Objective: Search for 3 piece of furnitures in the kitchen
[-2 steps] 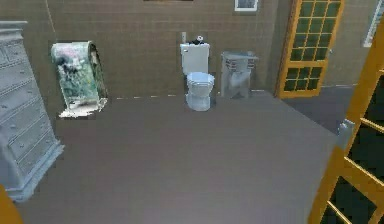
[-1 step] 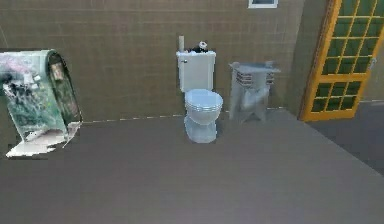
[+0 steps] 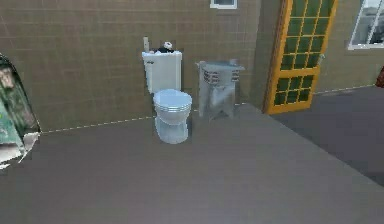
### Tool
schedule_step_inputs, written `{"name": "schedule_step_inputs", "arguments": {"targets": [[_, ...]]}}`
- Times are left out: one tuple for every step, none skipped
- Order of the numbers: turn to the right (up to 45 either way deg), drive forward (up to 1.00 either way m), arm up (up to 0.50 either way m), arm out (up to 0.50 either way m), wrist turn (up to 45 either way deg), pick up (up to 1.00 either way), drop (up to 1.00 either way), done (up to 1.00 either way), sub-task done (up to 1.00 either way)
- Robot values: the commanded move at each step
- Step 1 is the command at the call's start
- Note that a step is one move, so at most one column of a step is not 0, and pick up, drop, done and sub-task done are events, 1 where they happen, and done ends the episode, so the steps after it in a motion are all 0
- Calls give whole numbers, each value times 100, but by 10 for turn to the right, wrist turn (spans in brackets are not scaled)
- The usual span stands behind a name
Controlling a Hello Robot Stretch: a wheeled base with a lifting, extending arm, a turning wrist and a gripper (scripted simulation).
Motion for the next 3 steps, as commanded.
{"name": "schedule_step_inputs", "arguments": {"targets": [[0, 35, 0, 0, 0, 0, 0, 0, 0], [390, 0, 0, 0, 0, 0, 0, 0, 0], [0, 40, 0, 0, 0, 0, 0, 0, 0]]}}
